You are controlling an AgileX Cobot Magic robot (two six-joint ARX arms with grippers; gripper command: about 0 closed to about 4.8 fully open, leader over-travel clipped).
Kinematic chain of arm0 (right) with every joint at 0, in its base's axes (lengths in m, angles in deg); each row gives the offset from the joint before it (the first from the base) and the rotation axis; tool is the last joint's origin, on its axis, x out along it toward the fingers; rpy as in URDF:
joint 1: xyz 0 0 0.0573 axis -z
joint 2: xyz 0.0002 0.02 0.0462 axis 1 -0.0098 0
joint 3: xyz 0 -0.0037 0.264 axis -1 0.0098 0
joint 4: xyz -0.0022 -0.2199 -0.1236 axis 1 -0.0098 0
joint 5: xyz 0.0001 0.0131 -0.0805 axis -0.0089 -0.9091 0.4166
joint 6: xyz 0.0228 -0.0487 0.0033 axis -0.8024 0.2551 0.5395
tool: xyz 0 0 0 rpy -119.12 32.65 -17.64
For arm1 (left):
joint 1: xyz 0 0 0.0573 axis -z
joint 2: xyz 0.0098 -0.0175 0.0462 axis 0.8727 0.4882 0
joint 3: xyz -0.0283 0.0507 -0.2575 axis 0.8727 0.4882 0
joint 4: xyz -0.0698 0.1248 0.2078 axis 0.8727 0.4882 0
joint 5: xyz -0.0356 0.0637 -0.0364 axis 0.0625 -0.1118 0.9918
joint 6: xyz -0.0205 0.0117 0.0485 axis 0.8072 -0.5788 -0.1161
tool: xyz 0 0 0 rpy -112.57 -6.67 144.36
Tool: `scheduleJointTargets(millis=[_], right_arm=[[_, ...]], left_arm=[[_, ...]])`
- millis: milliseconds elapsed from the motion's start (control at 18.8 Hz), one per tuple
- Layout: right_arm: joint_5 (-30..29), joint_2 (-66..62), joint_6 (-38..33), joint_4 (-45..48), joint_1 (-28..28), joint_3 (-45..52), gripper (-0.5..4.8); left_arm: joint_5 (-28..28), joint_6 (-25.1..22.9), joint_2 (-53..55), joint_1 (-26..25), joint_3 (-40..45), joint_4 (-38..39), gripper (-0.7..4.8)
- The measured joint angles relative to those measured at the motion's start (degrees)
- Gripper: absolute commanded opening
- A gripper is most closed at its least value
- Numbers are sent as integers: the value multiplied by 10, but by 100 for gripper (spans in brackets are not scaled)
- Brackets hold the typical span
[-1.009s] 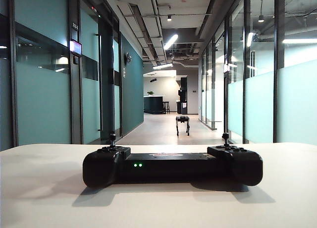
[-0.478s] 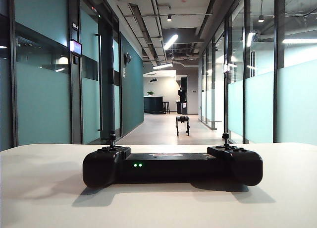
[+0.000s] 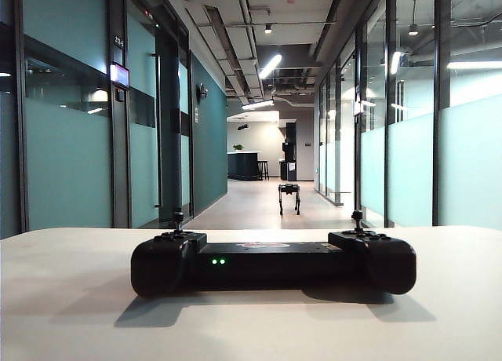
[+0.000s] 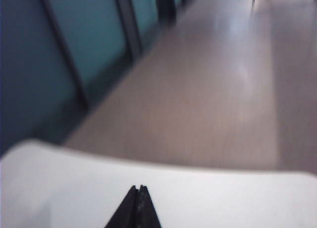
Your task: Push the left joystick on the remote control sitting on the white table forward to make the robot dog walk in a straight line until it approaches the door.
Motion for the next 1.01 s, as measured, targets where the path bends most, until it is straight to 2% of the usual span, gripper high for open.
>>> scheduleJointTargets(millis=[106,372,584,797,1009], right_arm=[[0,28,0,24,20,37,-5],[0,178,0,8,114,179,-5],[0,276,0,9,176,230,-5],[0,313,0,28,209,260,-5],[-12,317,0,56,220,292,-5]], left_arm=[[1,0,0,0,0,0,-5],[0,0,0,0,0,0,-5],[0,0,0,0,0,0,-5],[1,0,0,0,0,0,-5],[1,0,0,0,0,0,-5]])
